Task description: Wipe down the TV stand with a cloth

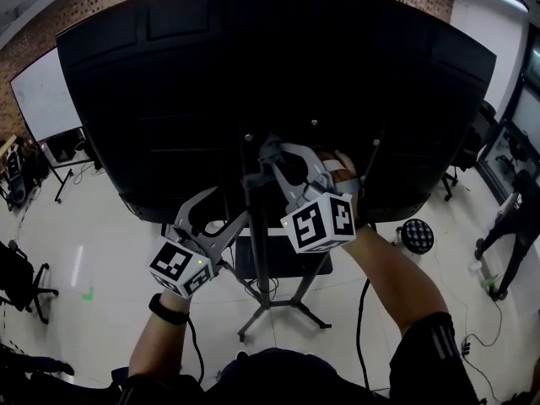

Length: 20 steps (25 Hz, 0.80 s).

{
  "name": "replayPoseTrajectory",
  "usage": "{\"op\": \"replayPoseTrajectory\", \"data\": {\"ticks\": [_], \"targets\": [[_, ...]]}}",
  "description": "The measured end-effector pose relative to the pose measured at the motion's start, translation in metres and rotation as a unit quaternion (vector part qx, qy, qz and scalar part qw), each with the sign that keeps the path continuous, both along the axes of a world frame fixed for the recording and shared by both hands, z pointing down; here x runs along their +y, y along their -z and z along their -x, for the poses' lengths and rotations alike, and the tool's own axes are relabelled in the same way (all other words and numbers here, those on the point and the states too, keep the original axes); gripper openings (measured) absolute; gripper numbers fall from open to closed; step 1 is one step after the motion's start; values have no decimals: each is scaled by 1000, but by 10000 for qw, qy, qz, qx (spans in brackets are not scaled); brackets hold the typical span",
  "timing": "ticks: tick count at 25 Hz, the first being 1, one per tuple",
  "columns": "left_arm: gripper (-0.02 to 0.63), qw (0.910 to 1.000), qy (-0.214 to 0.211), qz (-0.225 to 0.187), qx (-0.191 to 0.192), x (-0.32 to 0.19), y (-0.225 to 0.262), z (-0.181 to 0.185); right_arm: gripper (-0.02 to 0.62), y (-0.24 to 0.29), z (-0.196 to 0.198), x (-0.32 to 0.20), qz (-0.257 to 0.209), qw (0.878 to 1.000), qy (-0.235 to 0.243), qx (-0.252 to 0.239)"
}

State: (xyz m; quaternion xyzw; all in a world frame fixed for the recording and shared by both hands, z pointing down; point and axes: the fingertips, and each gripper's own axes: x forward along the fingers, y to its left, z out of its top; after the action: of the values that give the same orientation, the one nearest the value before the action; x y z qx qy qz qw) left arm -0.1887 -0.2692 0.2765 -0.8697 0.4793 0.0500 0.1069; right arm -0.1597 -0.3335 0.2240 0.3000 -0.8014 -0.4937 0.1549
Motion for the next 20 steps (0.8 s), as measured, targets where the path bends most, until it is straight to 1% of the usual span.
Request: {"op": "replayPoseTrajectory", "data": {"ticks": [3, 6, 11, 14, 16, 20], "targets": [[282, 9998, -170, 123, -1, 0, -13, -2, 20, -10, 0, 4, 22, 9999, -94, -62], [282, 9992, -327, 236, -25, 2, -23, -3, 20, -23, 1, 8, -72, 9999, -140, -68], [282, 9983, -441, 340, -151, 6, -32, -5, 20, -48, 2, 15, -376, 9989, -158, 221], [282, 9987, -299, 383, -146, 5, -38, -6, 20, -62, 3, 18, -541, 9978, -48, 375], [282, 9990, -140, 423, -57, 4, -43, -6, 20, -73, 4, 22, -678, 9961, 104, 548], [282, 9986, 136, 499, 99, 4, -55, -13, 20, -92, 4, 26, -1094, 9885, 410, 963]]}}
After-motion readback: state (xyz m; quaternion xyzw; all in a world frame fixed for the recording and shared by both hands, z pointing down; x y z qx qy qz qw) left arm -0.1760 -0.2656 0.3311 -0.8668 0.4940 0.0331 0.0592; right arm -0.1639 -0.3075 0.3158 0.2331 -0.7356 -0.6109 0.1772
